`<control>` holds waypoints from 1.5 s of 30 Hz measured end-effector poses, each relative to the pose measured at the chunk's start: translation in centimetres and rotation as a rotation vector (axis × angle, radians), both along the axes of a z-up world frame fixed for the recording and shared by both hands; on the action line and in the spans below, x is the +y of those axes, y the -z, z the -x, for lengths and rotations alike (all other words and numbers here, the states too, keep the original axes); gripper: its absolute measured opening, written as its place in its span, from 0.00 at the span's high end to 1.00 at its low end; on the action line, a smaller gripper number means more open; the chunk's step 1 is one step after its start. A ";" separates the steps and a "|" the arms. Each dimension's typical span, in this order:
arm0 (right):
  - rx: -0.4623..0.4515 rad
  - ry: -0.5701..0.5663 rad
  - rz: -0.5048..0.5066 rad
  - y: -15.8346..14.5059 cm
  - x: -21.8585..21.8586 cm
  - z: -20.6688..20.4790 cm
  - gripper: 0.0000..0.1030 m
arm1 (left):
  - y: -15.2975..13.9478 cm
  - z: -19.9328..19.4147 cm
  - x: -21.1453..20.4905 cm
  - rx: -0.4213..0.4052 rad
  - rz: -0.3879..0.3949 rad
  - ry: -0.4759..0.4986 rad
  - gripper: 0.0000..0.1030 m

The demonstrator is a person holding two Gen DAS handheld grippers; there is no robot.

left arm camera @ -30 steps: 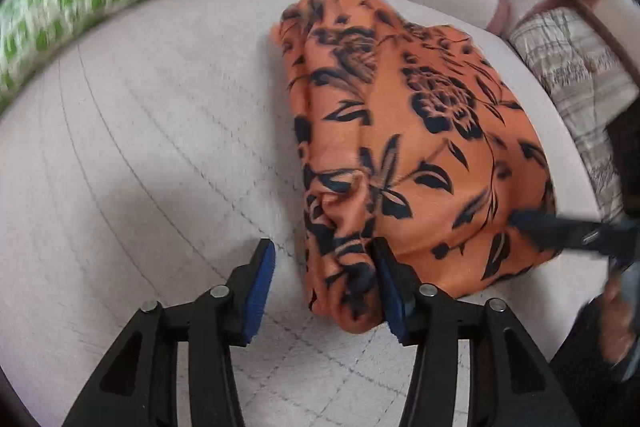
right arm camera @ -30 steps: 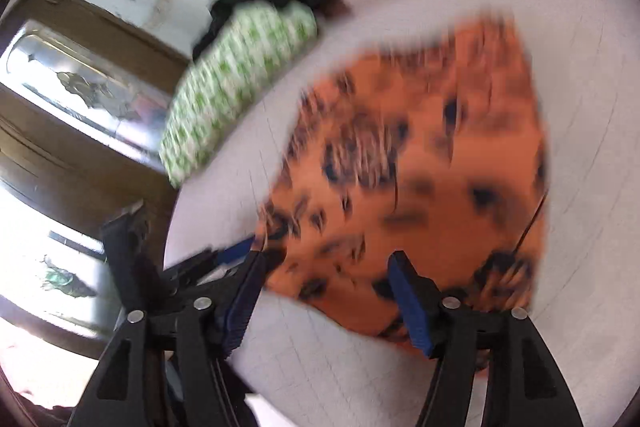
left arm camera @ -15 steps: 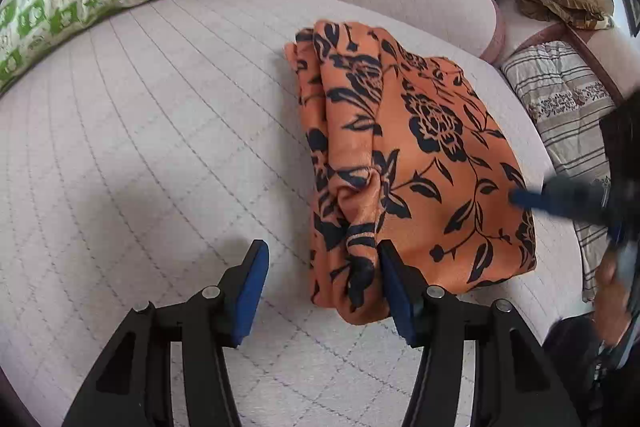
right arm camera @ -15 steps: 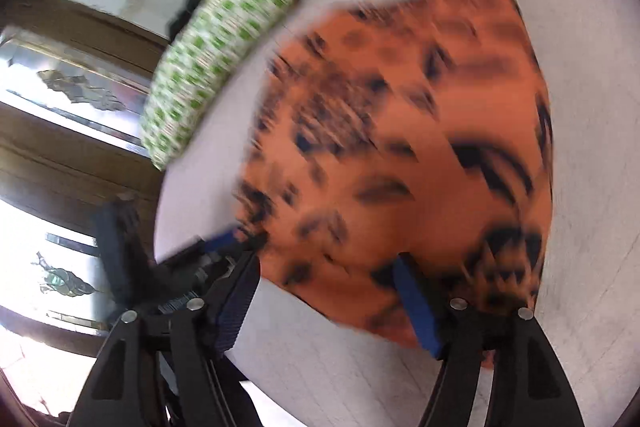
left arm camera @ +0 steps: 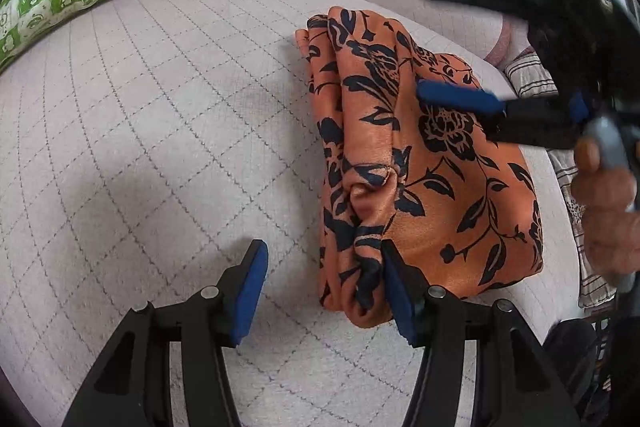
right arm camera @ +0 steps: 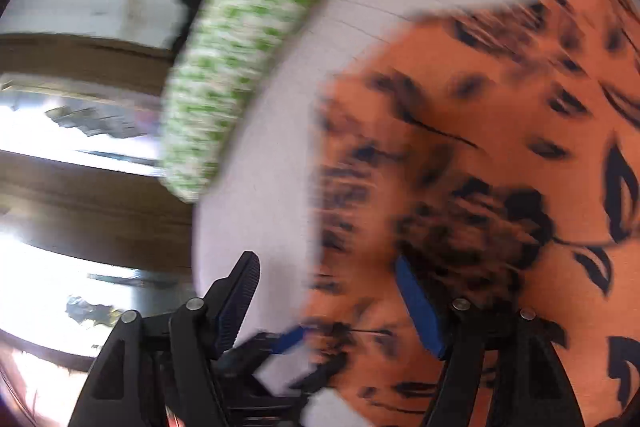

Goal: Fold small clothes

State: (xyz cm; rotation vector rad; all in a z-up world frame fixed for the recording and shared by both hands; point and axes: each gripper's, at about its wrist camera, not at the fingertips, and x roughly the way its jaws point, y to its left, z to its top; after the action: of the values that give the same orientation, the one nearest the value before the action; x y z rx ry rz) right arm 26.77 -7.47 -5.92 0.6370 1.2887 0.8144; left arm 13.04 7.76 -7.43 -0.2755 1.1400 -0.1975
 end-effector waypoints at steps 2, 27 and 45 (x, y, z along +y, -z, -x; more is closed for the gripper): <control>0.020 -0.014 -0.017 0.3 1.1 -0.7 0.28 | 0.1 0.0 -0.1 -0.002 -0.005 -0.001 0.42; -0.118 0.183 0.107 -1.8 -11.7 13.2 0.29 | -5.1 6.2 -1.0 -0.080 -0.144 -0.127 0.32; -0.451 0.247 0.742 -4.8 -11.0 24.4 0.05 | -9.7 10.7 -3.3 -0.219 -0.295 -0.232 0.06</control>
State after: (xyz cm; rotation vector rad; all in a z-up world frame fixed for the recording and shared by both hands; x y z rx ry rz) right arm 2.36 -18.47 -1.09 0.0037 0.9683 0.2114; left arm 2.32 4.48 2.28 -0.1190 0.8970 0.1431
